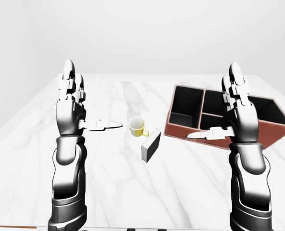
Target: Pick up the book and place it in the caddy.
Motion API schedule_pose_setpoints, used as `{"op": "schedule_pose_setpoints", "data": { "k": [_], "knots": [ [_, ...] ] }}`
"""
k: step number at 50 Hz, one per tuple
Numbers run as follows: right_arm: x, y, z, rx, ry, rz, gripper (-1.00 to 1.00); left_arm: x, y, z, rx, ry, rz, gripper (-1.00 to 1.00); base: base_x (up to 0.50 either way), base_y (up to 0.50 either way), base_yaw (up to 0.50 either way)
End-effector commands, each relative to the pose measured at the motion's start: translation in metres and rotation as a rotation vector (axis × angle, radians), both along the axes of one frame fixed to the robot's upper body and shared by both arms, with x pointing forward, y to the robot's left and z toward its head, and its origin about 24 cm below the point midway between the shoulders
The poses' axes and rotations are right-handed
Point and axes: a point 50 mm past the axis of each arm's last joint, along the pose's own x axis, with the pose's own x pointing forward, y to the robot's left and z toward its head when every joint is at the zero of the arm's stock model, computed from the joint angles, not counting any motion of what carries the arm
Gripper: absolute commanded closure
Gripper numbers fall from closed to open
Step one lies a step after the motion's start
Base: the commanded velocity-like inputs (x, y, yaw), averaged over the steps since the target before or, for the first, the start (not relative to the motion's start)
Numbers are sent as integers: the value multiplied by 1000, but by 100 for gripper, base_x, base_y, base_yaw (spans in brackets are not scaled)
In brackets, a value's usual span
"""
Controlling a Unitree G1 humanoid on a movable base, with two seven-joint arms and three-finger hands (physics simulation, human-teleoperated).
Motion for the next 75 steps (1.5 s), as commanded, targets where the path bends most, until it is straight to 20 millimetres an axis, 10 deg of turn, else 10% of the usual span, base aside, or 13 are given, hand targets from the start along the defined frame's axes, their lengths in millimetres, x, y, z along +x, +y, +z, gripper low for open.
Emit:
{"op": "schedule_pose_setpoints", "data": {
  "k": [1, 36, 75],
  "knots": [
    [0, -1, -1, 1, 4, -1, -100, 0, 0, -1, 2, 3, 1, -100, 9, 0, 0],
    [-2, 6, -9, -67, 45, -3, -100, 1, 1, 0, -3, 1, 4, -100, 5, 0, 0],
    [34, 56, -50, -1038, 68, -305, -100, 2, 2, 2, -18, -6, 14, -100, 0, 0, 0]
  ]
}}
